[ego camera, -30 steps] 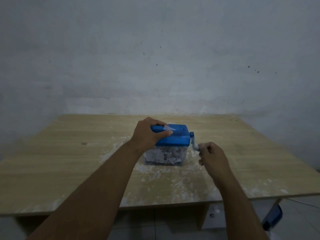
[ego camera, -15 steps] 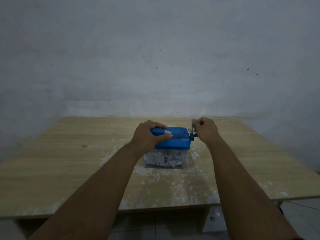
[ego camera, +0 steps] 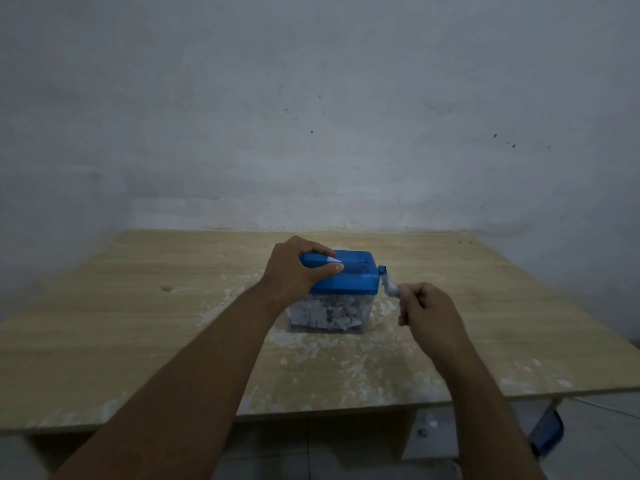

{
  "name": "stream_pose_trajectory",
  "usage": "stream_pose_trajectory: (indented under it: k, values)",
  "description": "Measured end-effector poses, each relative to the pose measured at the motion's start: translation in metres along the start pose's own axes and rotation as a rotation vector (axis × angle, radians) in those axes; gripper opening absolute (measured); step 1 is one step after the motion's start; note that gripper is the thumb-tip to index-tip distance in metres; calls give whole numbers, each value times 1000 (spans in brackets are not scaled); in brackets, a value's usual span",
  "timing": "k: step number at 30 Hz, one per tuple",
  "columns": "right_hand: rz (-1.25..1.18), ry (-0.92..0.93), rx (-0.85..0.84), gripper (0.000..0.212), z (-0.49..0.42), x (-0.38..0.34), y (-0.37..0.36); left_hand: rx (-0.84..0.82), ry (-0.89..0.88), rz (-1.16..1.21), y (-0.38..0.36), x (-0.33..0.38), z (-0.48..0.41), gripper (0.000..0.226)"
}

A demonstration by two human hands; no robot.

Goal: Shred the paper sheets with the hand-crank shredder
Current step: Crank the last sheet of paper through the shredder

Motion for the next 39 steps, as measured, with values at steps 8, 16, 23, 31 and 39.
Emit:
stream_pose_trajectory:
  k: [8,16,23,31,39]
  values:
    - [-31,83,44,16,-76,-47,25,-67,53,58,-2,-5,0,30]
    - [-133,-222,-108,22,-99,39,-35,-2,8,95,-1,-6,0,30]
    - [-5,-150,-32,30,-38,51,-29,-1,5,90,-2,-6,1,31]
    - [-35,17,-34,18,-6,-17,13,-25,23,80,-3,-6,1,36]
    - [-71,49,26,26,-98,-44,13,-2,25,74,0,-10,2,37]
Point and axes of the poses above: each hand's wrist, its own z-axis away from the middle knuckle, its own y-axis out of the back of the hand, x = y × z, the point moved 10 cm from there along -z, towards the middle knuckle, and after that the axes turned 8 degrees about -x, right-handed, at the moved point
